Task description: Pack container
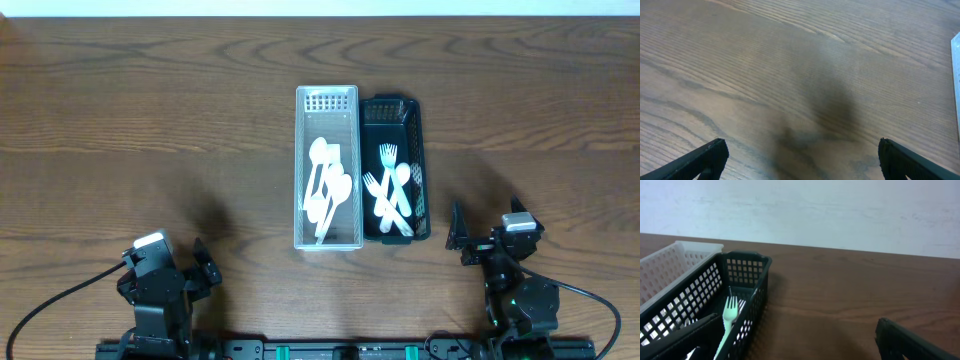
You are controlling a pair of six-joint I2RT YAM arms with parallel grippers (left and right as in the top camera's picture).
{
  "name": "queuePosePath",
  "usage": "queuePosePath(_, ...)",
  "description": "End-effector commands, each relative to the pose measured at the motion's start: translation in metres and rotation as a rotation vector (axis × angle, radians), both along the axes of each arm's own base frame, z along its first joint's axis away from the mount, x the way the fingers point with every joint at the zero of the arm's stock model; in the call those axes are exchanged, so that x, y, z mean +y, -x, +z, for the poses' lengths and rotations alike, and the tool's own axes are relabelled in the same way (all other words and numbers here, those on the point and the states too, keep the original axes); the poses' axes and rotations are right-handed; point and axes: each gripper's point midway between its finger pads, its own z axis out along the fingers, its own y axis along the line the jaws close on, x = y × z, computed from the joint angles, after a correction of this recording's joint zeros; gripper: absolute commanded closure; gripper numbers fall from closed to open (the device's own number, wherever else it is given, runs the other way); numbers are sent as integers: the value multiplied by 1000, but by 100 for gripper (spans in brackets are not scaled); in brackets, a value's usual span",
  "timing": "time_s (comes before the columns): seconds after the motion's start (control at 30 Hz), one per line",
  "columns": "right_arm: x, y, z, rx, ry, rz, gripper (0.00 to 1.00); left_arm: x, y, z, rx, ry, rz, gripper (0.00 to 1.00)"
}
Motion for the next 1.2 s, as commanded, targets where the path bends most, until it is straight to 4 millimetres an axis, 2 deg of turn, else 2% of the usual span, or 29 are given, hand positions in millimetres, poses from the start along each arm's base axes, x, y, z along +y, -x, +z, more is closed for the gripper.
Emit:
queuePosePath(0.0, 0, 0, 0, -1, 17, 5, 1, 1, 0, 3, -13, 4, 7, 2)
queuePosePath(0.53, 0, 0, 0, -1, 17, 5, 1, 3, 4, 3, -14, 5, 20, 2)
queuePosePath(0.7, 0, 0, 0, -1, 17, 5, 1, 6, 5, 21, -150, 30, 38, 2)
queuePosePath(0.77, 0, 0, 0, -1, 17, 5, 1, 1, -1, 26, -172, 8, -12, 2)
queuePosePath(0.97, 0, 0, 0, -1, 17, 5, 1, -36, -36, 45, -319, -146, -337, 2)
queuePosePath(1.07, 0, 0, 0, -1, 17, 5, 1, -38, -48, 37, -359, -165, -356, 2)
queuePosePath(1.17, 0, 0, 0, 0, 17, 5, 1, -40, -55, 14, -344, -161, -365, 2)
